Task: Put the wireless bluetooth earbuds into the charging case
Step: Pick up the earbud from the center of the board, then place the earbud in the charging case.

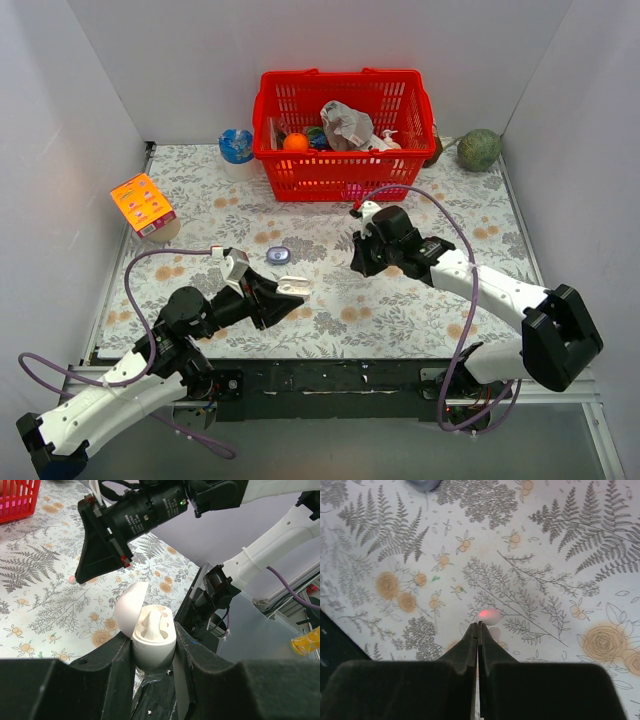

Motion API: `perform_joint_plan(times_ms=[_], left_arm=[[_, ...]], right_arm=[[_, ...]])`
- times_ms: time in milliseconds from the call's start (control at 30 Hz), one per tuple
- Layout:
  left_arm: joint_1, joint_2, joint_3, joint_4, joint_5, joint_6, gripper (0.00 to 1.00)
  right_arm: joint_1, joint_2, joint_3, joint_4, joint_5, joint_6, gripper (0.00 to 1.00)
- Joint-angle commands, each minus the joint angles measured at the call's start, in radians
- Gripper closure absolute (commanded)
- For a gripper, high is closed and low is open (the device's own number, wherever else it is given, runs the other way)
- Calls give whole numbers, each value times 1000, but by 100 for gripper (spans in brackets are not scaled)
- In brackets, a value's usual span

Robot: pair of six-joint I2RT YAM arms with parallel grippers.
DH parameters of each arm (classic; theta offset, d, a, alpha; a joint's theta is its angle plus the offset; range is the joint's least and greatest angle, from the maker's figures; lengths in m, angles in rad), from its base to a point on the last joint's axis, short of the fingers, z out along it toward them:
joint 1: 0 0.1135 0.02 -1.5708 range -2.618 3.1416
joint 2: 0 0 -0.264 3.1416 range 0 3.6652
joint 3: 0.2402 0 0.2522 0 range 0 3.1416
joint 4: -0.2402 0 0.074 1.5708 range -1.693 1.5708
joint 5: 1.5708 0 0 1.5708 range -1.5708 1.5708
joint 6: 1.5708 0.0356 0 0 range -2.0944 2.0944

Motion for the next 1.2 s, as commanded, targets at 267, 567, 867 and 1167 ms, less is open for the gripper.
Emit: perform_joint_plan(times_ms=[267, 567, 867, 1167], left_arm=[[-4, -61, 31, 11, -96, 65, 100], [-4, 7, 74, 37, 10, 145, 100], [-4, 160, 64, 203, 229, 257, 100], [-4, 261, 54, 341, 393, 292, 100]], right_arm=[[-9, -228, 109, 28, -721, 111, 99], [-4, -323, 141, 86, -1012, 221, 99], [22, -328, 276, -94, -1024, 144, 99], [37, -314, 307, -233, -966, 79, 99]])
